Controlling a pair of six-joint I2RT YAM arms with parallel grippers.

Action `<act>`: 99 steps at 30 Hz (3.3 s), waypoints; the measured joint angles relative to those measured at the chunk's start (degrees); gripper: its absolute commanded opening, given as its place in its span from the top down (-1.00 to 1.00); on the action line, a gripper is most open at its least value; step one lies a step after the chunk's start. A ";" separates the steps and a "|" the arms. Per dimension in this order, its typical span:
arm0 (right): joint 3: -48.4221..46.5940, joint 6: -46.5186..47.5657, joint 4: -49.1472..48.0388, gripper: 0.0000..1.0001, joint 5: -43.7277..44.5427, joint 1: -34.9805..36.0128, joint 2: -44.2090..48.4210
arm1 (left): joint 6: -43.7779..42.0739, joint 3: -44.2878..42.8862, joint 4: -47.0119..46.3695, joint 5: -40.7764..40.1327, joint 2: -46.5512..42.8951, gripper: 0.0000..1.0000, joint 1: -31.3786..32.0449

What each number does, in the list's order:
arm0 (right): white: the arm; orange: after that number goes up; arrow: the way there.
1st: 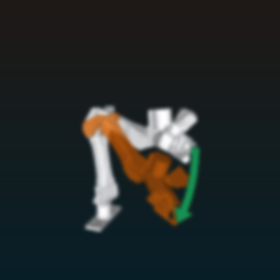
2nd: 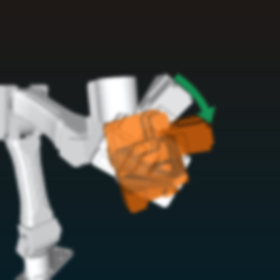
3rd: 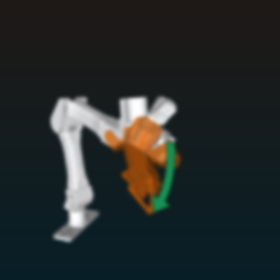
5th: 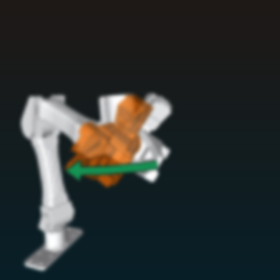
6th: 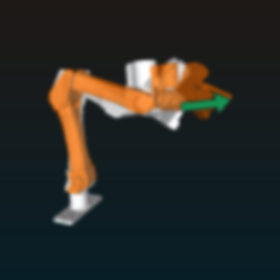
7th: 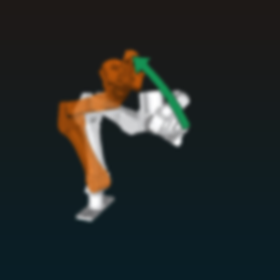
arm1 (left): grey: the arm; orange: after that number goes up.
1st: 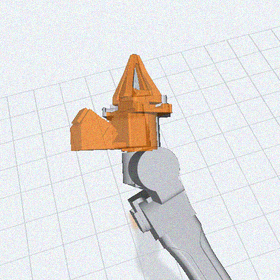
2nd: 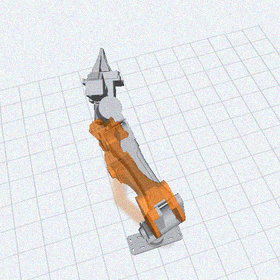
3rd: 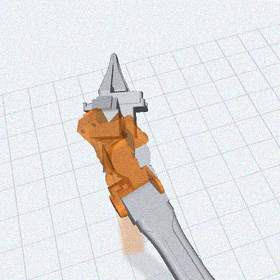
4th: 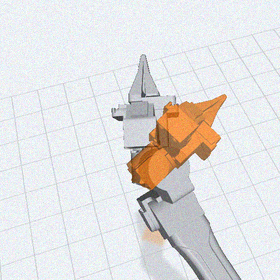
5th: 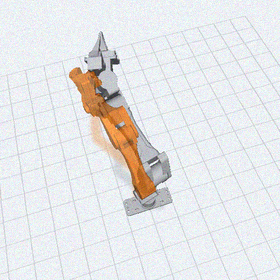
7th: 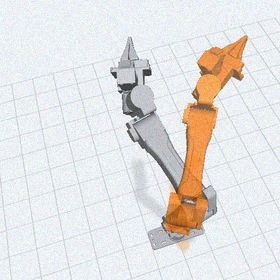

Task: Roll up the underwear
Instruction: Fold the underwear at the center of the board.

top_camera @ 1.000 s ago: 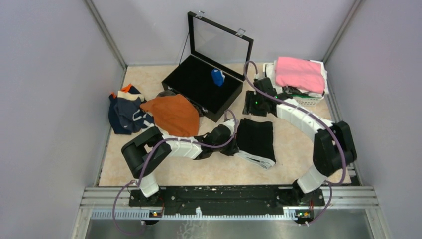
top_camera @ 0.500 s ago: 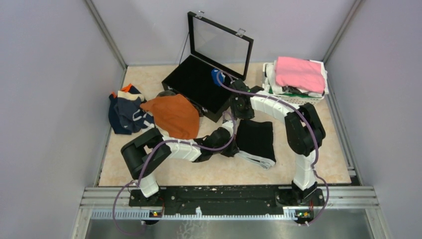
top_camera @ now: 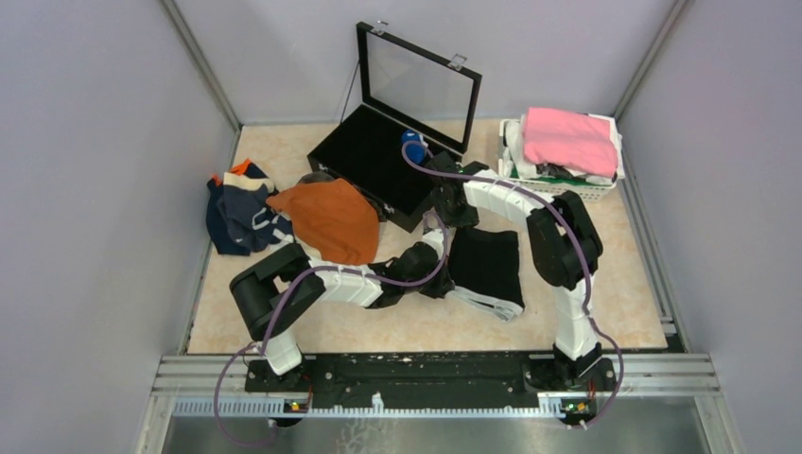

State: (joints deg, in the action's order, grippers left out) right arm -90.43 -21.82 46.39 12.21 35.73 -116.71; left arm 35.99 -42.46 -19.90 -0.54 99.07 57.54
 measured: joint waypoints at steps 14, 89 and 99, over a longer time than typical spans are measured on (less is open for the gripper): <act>-1.99 0.90 1.86 0.27 0.87 0.33 -4.28 | -0.11 0.00 0.02 -0.02 0.00 1.00 0.04; 51.49 -14.99 -32.35 1.00 -17.88 -16.15 41.20 | -24.28 -12.48 32.72 -18.47 -7.82 1.00 14.25; 54.03 -15.52 -33.22 1.00 -17.44 -16.15 43.28 | -22.56 -9.81 28.94 -13.55 -7.67 1.00 15.30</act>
State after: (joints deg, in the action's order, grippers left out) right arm -36.40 -37.34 13.17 -5.23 19.57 -73.43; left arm 13.43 -52.27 9.04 -14.09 91.39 72.84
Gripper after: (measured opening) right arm 0.024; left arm 0.024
